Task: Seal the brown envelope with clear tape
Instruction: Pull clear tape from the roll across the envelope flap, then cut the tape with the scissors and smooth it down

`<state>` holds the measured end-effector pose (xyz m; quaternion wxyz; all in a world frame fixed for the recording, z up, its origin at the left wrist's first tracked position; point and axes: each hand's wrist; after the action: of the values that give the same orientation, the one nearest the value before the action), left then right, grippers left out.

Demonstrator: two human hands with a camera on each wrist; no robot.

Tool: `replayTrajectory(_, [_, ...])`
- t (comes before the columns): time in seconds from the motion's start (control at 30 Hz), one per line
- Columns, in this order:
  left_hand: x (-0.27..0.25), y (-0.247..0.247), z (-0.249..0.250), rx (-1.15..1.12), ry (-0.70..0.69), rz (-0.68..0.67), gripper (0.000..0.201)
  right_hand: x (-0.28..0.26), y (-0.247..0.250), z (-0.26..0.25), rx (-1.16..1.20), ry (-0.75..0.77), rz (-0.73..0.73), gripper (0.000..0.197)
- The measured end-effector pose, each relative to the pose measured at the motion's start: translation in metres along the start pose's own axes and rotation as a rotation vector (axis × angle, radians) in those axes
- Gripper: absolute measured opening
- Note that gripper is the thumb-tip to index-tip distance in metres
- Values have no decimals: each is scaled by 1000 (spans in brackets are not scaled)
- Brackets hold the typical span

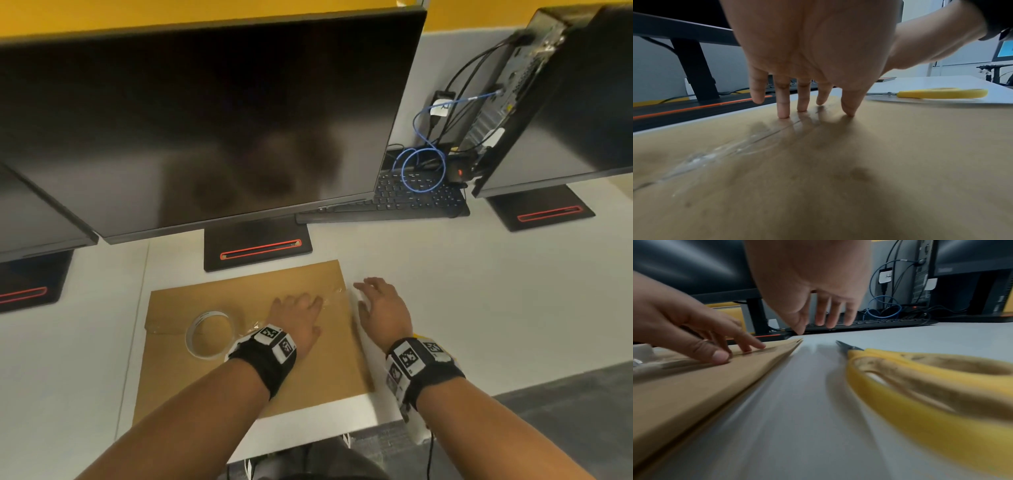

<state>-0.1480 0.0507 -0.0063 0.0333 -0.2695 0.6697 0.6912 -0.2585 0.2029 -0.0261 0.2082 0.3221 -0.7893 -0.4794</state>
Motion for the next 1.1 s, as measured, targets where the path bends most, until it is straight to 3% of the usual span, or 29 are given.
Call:
replayTrajectory(0.07, [3, 0, 1, 20, 8, -15, 61, 0, 12, 11, -101, -159, 30, 44])
replayTrajectory(0.2, [5, 0, 4, 41, 26, -15, 61, -3, 23, 34, -174, -367, -135, 52])
replayTrajectory(0.47, [2, -3, 4, 25, 41, -9, 62, 1, 16, 37, 152, -393, -44, 20])
replayTrajectory(0.7, [4, 1, -7, -61, 4, 22, 56, 15, 31, -1, 375, -153, 8, 18])
replayTrajectory(0.8, [5, 12, -21, -390, 67, -14, 56, 25, 31, -31, 458, -21, -24, 13])
replayTrajectory(0.93, [-2, 31, -38, -1191, 250, 110, 44, 28, 19, -72, 485, 121, -137, 12])
replayTrajectory(1.1, [-4, 25, -68, -1353, 386, 248, 27, 29, 6, -112, 502, 223, -217, 20])
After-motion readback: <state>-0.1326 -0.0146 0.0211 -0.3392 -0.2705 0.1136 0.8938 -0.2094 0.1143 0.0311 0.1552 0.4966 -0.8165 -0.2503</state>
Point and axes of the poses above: each hand's wrist, its own x-axis towards the middle knuckle, its own y-axis out of the back of the hand, z = x × y, and after that the axes turned 7 degrees about y, right-handed
